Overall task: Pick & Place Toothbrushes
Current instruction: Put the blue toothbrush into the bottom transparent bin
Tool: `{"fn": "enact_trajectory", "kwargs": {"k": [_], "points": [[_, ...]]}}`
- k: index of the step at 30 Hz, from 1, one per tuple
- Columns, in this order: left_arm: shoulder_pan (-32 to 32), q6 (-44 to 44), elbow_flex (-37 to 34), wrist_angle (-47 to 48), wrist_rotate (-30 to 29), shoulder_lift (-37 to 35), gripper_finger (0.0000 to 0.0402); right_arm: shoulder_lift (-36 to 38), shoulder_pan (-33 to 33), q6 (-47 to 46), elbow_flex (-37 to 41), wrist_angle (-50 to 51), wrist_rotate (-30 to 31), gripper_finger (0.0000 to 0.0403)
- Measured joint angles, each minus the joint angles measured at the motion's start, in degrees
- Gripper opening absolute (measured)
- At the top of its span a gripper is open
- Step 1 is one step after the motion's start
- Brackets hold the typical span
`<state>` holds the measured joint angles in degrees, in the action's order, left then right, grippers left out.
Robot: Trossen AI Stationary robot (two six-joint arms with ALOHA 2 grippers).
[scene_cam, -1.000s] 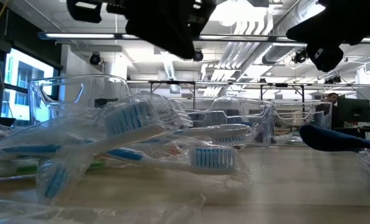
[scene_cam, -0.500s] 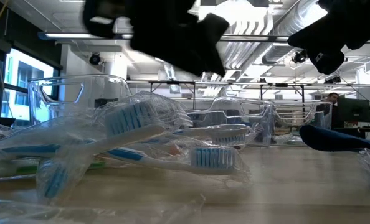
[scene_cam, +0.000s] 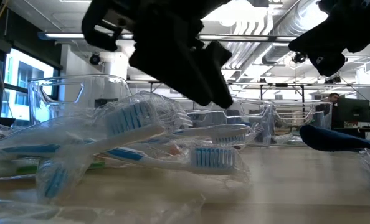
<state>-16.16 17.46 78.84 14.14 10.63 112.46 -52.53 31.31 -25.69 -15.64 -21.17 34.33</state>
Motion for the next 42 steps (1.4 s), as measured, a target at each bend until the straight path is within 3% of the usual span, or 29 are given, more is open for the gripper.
{"fn": "enact_trajectory", "kwargs": {"k": [20,42], "points": [[0.0,-4.5,-0.2,-0.2,4.7,4.2,0.0173,0.0,0.0,-0.2,0.0,0.9,0.0,0.0003],[0.0,-4.3,-0.1,-0.9,4.6,5.0,0.0173,0.0,0.0,-0.1,0.0,0.9,0.0,0.0003]]}}
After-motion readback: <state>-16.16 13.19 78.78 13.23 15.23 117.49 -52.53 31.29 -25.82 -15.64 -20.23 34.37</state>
